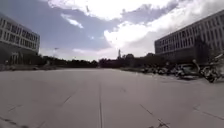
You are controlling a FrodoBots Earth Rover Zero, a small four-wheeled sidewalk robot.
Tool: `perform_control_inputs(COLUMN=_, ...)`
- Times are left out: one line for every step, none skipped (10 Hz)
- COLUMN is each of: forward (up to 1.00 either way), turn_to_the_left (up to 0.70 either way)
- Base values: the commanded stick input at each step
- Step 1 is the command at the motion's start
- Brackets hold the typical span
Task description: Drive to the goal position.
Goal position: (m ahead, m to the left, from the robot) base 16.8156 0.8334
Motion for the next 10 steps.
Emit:
perform_control_inputs(forward=0.50, turn_to_the_left=0.01)
perform_control_inputs(forward=0.50, turn_to_the_left=0.01)
perform_control_inputs(forward=0.50, turn_to_the_left=0.01)
perform_control_inputs(forward=0.50, turn_to_the_left=0.01)
perform_control_inputs(forward=0.50, turn_to_the_left=0.01)
perform_control_inputs(forward=0.50, turn_to_the_left=0.01)
perform_control_inputs(forward=0.50, turn_to_the_left=0.01)
perform_control_inputs(forward=0.50, turn_to_the_left=0.01)
perform_control_inputs(forward=0.50, turn_to_the_left=0.01)
perform_control_inputs(forward=0.50, turn_to_the_left=0.01)
